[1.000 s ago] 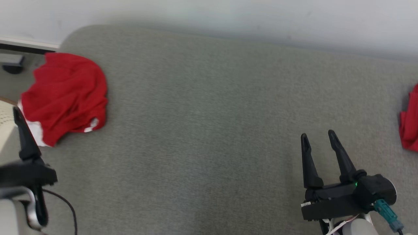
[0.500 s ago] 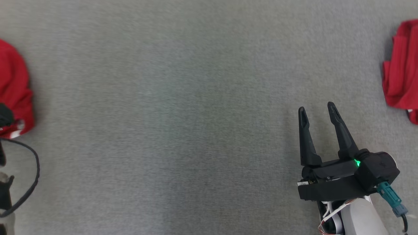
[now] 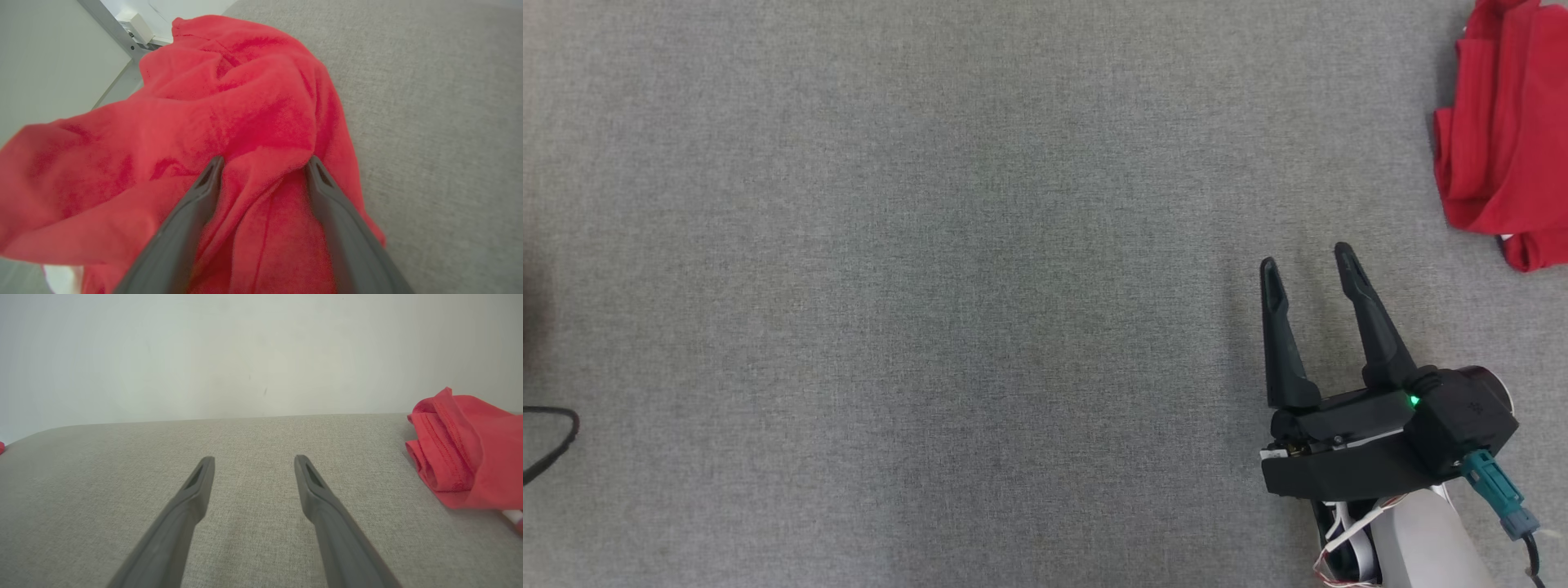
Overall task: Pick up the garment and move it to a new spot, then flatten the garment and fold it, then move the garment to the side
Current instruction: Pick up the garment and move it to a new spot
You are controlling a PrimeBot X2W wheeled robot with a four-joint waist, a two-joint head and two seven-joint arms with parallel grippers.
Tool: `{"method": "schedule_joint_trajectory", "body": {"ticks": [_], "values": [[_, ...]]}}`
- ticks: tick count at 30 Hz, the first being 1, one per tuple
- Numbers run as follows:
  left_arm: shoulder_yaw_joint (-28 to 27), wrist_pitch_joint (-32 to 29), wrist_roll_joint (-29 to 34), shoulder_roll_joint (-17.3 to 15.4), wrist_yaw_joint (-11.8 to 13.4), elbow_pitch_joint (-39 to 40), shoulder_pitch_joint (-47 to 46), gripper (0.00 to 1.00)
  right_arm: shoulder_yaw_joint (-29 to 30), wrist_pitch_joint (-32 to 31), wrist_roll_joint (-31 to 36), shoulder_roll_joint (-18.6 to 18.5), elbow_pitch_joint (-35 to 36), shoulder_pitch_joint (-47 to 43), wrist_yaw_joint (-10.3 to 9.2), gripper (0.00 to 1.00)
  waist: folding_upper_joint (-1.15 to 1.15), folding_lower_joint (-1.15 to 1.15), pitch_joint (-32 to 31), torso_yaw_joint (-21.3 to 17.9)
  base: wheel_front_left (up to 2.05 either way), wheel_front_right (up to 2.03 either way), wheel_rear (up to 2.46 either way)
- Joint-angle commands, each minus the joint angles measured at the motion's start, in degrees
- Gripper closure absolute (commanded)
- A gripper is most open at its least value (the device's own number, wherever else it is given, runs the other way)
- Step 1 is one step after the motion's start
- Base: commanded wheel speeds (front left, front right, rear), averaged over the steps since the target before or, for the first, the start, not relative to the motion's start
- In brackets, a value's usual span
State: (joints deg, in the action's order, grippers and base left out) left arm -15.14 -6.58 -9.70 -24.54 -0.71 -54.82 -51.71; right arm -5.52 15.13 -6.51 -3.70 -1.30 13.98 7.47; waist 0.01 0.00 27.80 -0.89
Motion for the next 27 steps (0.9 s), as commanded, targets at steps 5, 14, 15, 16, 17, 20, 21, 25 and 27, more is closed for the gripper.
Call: {"method": "schedule_joint_trajectory", "body": {"ticks": [5, 14, 15, 16, 17, 20, 21, 25, 27], "values": [[-0.1, -6.9, -1.2, -0.3, 0.6, -5.8, -1.6, 0.0, -0.6, 0.0, 0.3, -0.2, -0.1, -0.5, 0.02, 0.0, -0.01, 0.0, -0.5, -0.4, 0.0, 0.0, 0.0], [1.3, -2.8, -1.0, -0.4, 0.0, -7.0, -1.8, 1.0, -1.2, 0.0, 0.1, -0.2, -0.7, -1.0, 0.02, 0.0, -0.01, 0.0, -1.8, -0.7, 0.0, 0.0, 0.0], [1.5, -1.6, -0.7, -0.6, -0.1, -6.7, -1.8, 1.0, -1.2, 0.0, 0.1, -0.2, -0.7, -1.1, 0.02, 0.0, -0.01, 0.0, -2.1, -0.7, 0.0, 0.0, 0.0], [1.4, -0.1, -1.0, -0.5, -0.3, -6.2, -1.9, 1.0, -1.1, 0.0, 0.0, -0.1, -0.7, -1.2, 0.02, 0.0, -0.01, 0.0, -2.5, -0.5, 0.0, 0.0, 0.0], [1.6, 1.3, -1.1, -0.6, -0.6, -5.7, -2.1, 1.0, -1.0, 0.0, -0.1, -0.1, -0.8, -1.3, 0.02, 0.0, -0.01, 0.0, -3.0, -0.4, 0.0, 0.0, 0.0], [2.6, 6.1, -0.9, -0.5, -2.3, -3.2, -3.1, 1.0, -0.8, 0.0, -0.5, 0.1, -0.9, -1.5, 0.02, 0.0, -0.01, 0.0, -4.4, -0.1, 0.0, 0.0, 0.0], [3.5, 7.6, 0.0, -0.6, -2.8, -2.1, -3.3, 1.0, -0.6, 0.0, -0.5, 0.2, -1.1, -1.6, 0.02, 0.0, -0.01, 0.0, -4.9, 0.1, 0.0, 0.0, 0.0], [5.3, 11.6, 0.3, -0.1, -4.3, 2.6, -4.7, 1.0, -0.3, 0.0, -0.7, 0.4, -1.7, -2.4, 0.02, 0.0, -0.01, 0.0, -7.1, 0.6, 0.0, 0.0, 0.0], [6.4, 13.1, 0.2, 0.0, -5.2, 5.5, -5.1, 1.0, -0.3, 0.0, -0.6, 0.4, -1.9, -2.7, 0.02, 0.0, -0.01, 0.0, -8.1, 0.6, 0.0, 0.0, 0.0]]}}
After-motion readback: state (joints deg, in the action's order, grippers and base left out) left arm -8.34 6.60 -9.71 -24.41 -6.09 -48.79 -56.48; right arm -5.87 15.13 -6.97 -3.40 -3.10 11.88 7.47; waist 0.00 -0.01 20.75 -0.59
